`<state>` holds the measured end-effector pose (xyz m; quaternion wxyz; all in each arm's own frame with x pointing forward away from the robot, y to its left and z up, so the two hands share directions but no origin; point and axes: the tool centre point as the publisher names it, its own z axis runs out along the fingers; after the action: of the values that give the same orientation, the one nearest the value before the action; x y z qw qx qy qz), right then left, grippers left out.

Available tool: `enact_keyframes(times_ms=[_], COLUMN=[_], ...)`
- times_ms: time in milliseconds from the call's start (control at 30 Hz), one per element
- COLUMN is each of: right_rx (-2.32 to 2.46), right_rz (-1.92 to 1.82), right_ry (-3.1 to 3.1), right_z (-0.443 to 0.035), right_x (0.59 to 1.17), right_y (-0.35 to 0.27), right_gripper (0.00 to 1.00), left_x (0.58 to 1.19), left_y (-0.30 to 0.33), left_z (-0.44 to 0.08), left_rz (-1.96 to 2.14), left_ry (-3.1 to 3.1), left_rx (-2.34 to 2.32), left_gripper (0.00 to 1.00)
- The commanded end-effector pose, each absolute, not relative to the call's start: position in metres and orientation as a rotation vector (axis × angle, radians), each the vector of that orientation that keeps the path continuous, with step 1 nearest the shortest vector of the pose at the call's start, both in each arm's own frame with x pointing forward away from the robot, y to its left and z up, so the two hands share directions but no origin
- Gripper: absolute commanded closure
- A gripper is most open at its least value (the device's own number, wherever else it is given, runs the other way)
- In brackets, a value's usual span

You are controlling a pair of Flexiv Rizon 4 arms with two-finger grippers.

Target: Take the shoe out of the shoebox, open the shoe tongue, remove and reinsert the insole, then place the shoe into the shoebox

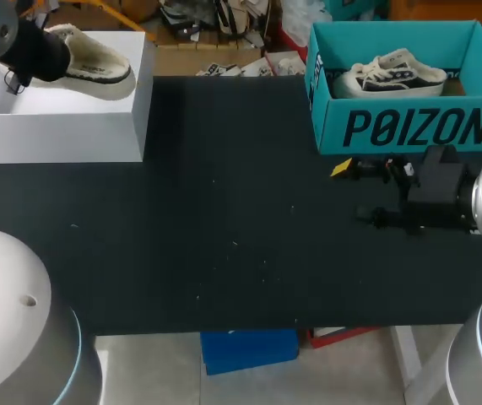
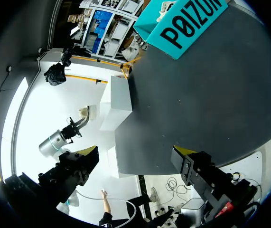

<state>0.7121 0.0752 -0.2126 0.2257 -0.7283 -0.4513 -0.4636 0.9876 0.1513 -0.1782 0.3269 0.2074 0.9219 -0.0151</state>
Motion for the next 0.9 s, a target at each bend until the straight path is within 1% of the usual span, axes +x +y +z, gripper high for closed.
enact_keyframes(times_ms=[33,200,467,900], right_rx=[-2.01,-2.01,-2.01,-2.01], right_rz=[-1.276,-1.276,-1.276,-1.276], right_ry=[-1.245,-1.245,-1.245,-1.245], right_z=[-0.212,-0.212,-0.212,-0.212], right_x=[0.712,0.712,0.712,0.712], right_y=[0.075,0.075,0.075,0.075], right_gripper=[0.0,0.0,0.0,0.0], left_x=[1.013,1.045,1.078,1.051], left_y=[0.159,0.168,0.173,0.199], left_z=[-0.192,-0.204,-0.22,-0.263], left_rz=[-0.071,-0.078,-0.075,-0.061], left_ry=[2.379,2.401,2.379,2.405], left_rx=[0.543,0.524,0.485,0.397], left_gripper=[1.0,1.0,1.0,1.0])
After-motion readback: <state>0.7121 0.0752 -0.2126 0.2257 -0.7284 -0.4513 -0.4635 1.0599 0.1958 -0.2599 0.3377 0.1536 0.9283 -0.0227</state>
